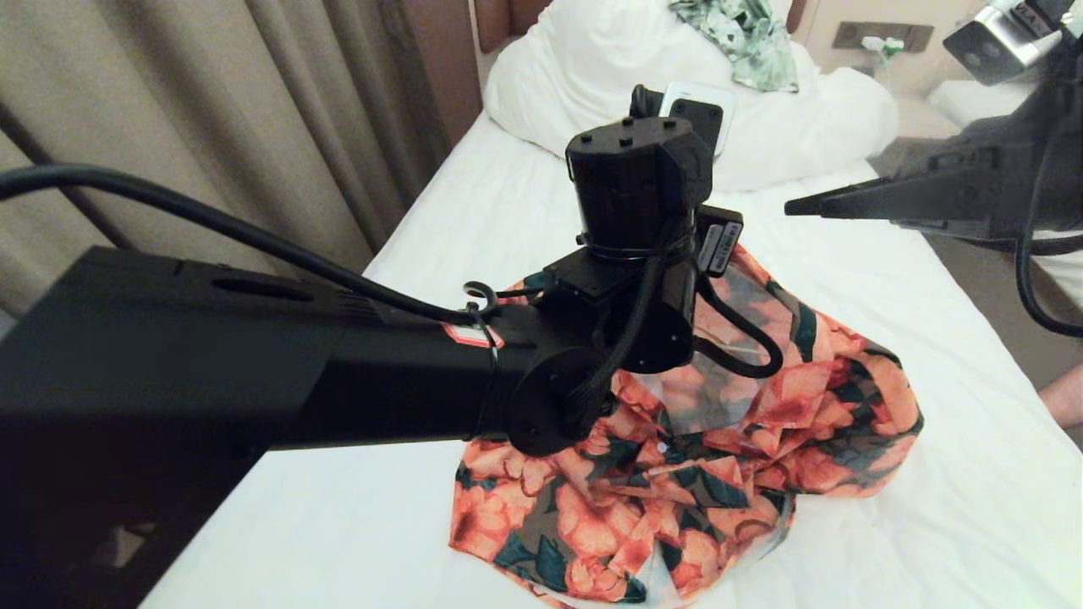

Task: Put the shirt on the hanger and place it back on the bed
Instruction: Take the clothes hanger out of the clothes

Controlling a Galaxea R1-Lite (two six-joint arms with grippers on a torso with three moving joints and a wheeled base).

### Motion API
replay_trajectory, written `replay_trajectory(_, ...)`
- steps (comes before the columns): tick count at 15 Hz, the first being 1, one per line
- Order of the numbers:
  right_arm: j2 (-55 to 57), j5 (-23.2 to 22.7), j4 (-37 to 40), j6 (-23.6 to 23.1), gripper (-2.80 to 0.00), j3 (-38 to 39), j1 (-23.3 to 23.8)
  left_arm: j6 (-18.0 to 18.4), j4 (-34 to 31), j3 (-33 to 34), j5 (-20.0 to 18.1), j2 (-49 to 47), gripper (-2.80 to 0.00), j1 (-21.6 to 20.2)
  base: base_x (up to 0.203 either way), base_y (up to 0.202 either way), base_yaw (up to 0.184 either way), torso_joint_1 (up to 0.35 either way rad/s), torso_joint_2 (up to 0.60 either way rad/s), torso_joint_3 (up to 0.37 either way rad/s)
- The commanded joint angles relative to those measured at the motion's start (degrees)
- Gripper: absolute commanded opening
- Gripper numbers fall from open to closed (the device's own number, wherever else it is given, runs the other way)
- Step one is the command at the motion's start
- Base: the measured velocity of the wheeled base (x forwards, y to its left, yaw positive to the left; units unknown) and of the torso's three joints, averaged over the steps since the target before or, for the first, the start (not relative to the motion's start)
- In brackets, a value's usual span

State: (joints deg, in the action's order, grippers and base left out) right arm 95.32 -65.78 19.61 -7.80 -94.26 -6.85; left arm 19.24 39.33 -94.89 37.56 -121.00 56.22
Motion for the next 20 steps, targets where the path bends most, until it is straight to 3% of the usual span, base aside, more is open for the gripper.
replay_trajectory(1, 0.33, 4.4, -0.07, -0.2, 0.0, -1.77, 0.98, 0.17, 0.22, -0.03, 0.96, 0.85, -2.8, -0.3, 0.0, 0.0, 0.0, 0.0, 0.0, 0.0)
replay_trajectory(2, 0.37, 8.07, -0.27, -0.16, -2.8, -2.5, 1.38, 0.27, 0.22, -0.03, 1.37, 1.12, -2.8, -0.59, 0.0, 0.0, 0.0, 0.0, 0.0, 0.0)
replay_trajectory(5, 0.87, 16.09, -0.3, -0.2, -2.8, -2.4, 2.26, 0.45, -0.15, -0.32, 3.45, 2.31, -2.8, -1.78, 0.0, 0.0, 0.0, 0.0, 0.0, 0.0)
replay_trajectory(14, -3.42, 18.18, -0.19, -0.2, -2.8, 1.62, 4.48, 0.98, -4.07, -1.23, 4.36, 8.86, -2.8, -7.59, 0.0, 0.0, 0.0, 0.004, -0.01, -0.01)
replay_trajectory(20, -5.93, 18.85, -0.28, -0.11, -2.8, 2.88, 4.42, 0.9, -7.86, -6.66, 3.24, 9.29, -2.8, -8.59, 0.0, 0.0, 0.0, 0.114, -0.43, -0.306)
